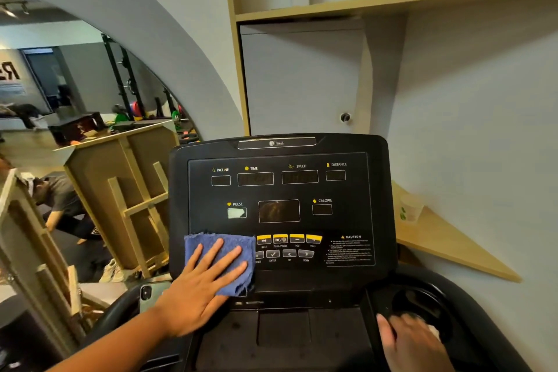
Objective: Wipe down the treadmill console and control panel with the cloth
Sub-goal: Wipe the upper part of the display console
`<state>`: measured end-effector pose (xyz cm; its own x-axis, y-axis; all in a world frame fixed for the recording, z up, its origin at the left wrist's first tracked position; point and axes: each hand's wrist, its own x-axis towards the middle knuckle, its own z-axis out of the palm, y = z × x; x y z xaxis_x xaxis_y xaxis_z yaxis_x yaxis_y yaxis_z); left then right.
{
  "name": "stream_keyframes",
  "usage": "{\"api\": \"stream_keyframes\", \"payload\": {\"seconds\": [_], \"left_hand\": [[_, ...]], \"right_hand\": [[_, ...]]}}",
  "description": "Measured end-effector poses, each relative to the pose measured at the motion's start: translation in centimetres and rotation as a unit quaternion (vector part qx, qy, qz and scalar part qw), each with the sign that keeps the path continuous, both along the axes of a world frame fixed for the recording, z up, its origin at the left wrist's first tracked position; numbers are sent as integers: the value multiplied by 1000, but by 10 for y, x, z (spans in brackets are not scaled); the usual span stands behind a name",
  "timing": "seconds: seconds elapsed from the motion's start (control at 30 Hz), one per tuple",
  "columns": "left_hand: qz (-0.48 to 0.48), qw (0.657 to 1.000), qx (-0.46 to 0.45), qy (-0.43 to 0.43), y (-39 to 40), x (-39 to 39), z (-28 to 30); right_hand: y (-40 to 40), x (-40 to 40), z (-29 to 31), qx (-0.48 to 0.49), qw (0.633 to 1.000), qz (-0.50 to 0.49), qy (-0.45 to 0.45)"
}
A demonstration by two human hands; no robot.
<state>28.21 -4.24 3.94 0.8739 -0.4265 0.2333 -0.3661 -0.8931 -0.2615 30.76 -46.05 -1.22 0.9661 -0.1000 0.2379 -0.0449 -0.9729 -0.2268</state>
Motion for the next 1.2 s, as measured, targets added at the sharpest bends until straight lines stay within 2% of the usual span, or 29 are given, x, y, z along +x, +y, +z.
{"api": "stream_keyframes", "payload": {"seconds": [0.1, 0.27, 0.37, 0.43, 0.5, 0.57, 0.63, 0.73, 0.8, 0.87, 0.93, 1.0, 1.03, 1.1, 1.2], "left_hand": [[-81, 995, 44, 23, -29, 22, 19], [-216, 969, 115, 21, -120, 74, 24], [-262, 954, 146, -9, -160, 111, 53], [-220, 968, 106, -65, -174, 139, 91], [-131, 983, 25, -125, -179, 159, 124], [-70, 984, -37, -158, -192, 165, 127], [-98, 984, -17, -149, -208, 155, 103], [-223, 969, 75, -71, -218, 129, 50], [-254, 961, 105, -37, -214, 122, 38], [-230, 967, 84, -72, -210, 135, 54], [-125, 982, -3, -141, -207, 154, 86], [-16, 978, -95, -185, -206, 167, 116], [12, 975, -112, -193, -210, 169, 121], [2, 978, -98, -185, -222, 165, 109], [-111, 986, -17, -124, -230, 142, 66]], "right_hand": [[1, -3, 3, -3, 1000, -6, 25], [-5, -4, -10, -25, 999, 31, -25], [-7, -4, -10, -19, 999, 35, -33], [-10, -2, -11, -26, 999, 33, -7], [-14, -1, -13, -5, 999, 46, -5], [-16, -2, -12, 11, 998, 64, -15], [-16, -2, -10, 18, 998, 66, -12], [-16, -2, -11, 8, 998, 66, -10], [-15, -3, -10, -3, 998, 56, -11], [-15, -5, -6, 6, 999, 53, 1], [-16, -5, -5, 32, 997, 70, -8], [-16, -6, -3, 41, 996, 79, -17], [-16, -6, -3, 40, 996, 81, -21], [-15, -7, -4, 33, 996, 82, -24], [-16, -6, -6, 17, 997, 75, -27]]}}
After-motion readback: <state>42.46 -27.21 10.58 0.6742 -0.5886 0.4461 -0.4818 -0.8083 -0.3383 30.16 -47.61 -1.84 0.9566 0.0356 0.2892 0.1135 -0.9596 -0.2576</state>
